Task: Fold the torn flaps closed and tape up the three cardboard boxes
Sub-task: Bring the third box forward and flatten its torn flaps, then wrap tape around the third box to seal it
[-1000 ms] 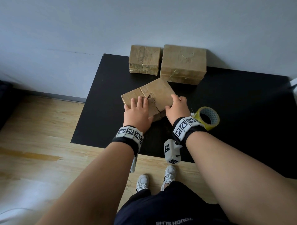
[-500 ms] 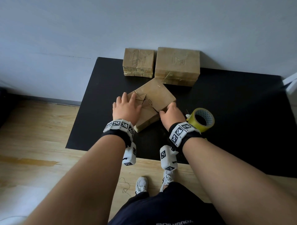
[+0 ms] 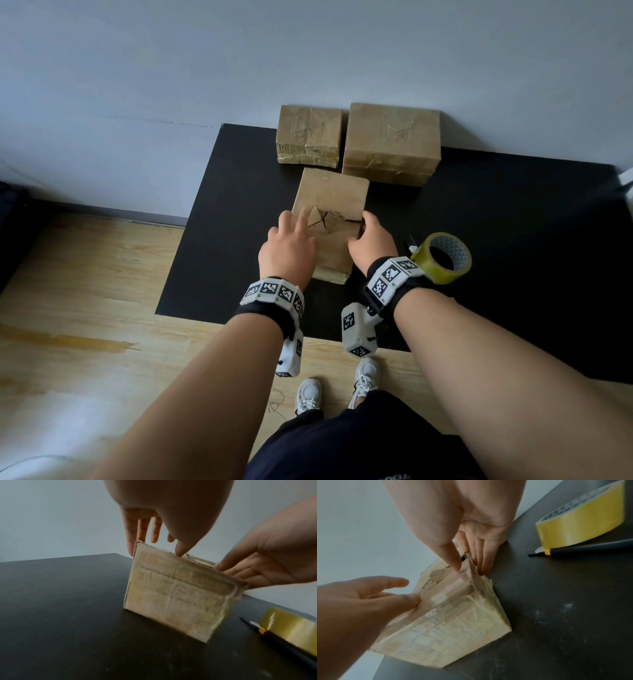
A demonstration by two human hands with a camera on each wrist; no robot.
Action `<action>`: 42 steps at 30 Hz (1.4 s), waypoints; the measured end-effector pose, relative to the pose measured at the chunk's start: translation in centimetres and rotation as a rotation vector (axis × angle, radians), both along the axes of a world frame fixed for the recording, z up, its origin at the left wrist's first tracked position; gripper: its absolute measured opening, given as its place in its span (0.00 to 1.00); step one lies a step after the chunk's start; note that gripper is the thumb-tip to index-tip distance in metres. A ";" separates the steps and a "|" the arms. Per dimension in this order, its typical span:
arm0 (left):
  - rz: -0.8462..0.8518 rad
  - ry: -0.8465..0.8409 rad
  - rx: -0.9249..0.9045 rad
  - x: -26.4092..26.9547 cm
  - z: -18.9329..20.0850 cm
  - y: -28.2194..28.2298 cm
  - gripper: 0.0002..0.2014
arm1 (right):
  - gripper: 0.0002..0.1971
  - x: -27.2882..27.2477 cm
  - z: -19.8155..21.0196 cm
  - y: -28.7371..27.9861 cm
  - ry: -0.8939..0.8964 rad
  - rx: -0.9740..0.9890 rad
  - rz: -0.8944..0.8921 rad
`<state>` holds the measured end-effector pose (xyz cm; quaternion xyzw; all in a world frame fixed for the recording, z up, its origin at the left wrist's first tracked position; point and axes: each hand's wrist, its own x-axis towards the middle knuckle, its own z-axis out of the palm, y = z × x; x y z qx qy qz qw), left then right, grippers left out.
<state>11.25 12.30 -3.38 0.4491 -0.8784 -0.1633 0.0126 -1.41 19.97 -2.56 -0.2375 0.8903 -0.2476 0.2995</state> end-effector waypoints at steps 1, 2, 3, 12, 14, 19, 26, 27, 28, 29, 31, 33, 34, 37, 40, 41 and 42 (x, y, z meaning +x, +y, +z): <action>-0.028 -0.034 -0.002 0.1 -0.3 0.1 0.26 | 0.33 0.1 -0.2 0.0 -0.008 0.005 -0.004; -0.046 -0.084 -0.019 0.3 -0.6 0.2 0.27 | 0.34 0.1 -0.3 0.1 -0.014 0.006 -0.007; -0.058 -0.126 -0.047 0.3 -0.7 0.2 0.27 | 0.34 0.1 -0.4 0.1 -0.018 0.003 -0.012; -0.252 -0.184 0.083 -1.3 -0.7 -0.5 0.40 | 0.34 -0.2 -1.0 -0.3 -0.018 0.000 -0.033; -0.278 -0.234 0.054 -1.3 -0.7 -0.4 0.39 | 0.35 -0.3 -1.0 -0.4 -0.016 0.019 -0.023; -0.282 -0.373 0.061 -2.1 0.2 -0.3 0.37 | 0.35 -0.3 -1.3 -0.6 -0.009 0.038 -0.001; -0.278 -0.286 0.045 -1.7 0.5 -0.3 0.38 | 0.32 -1.2 -0.7 0.5 0.036 0.019 0.012; -0.271 -0.261 0.036 -1.8 0.6 -0.2 0.37 | 0.31 -1.3 -0.5 0.9 0.056 0.019 0.003; -0.261 -0.231 0.035 -1.9 0.8 -0.1 0.37 | 0.30 -1.5 -0.4 1.3 0.074 0.017 -0.013; -0.253 -0.200 0.035 -2.0 1.0 0.0 0.36 | 0.29 -1.6 -0.2 1.7 0.091 0.012 -0.032; -0.267 -0.149 0.035 -2.4 1.2 0.1 0.35 | 0.27 -2.0 0.1 2.8 0.130 0.002 -0.075; -0.315 -0.119 0.042 -2.9 1.5 0.5 0.35 | 0.25 -2.4 0.5 4.2 0.161 -0.006 -0.124; -0.338 -0.107 0.048 -3.3 1.7 0.9 0.34 | 0.25 -2.7 0.7 4.9 0.176 -0.009 -0.148; -0.391 -0.065 0.080 -4.8 2.4 2.2 0.34 | 0.24 -4.0 1.5 7.2 0.242 0.039 -0.191; -0.406 -0.036 0.135 -6.8 2.6 3.8 0.35 | 0.24 -5.7 2.0 9.6 0.274 0.091 -0.198; -0.398 -0.032 0.159 -7.5 2.6 4.4 0.35 | 0.24 -6.2 2.1 10.4 0.270 0.101 -0.193; -0.387 -0.031 0.184 -8.2 2.6 5.1 0.35 | 0.23 -6.7 2.1 11.1 0.263 0.117 -0.184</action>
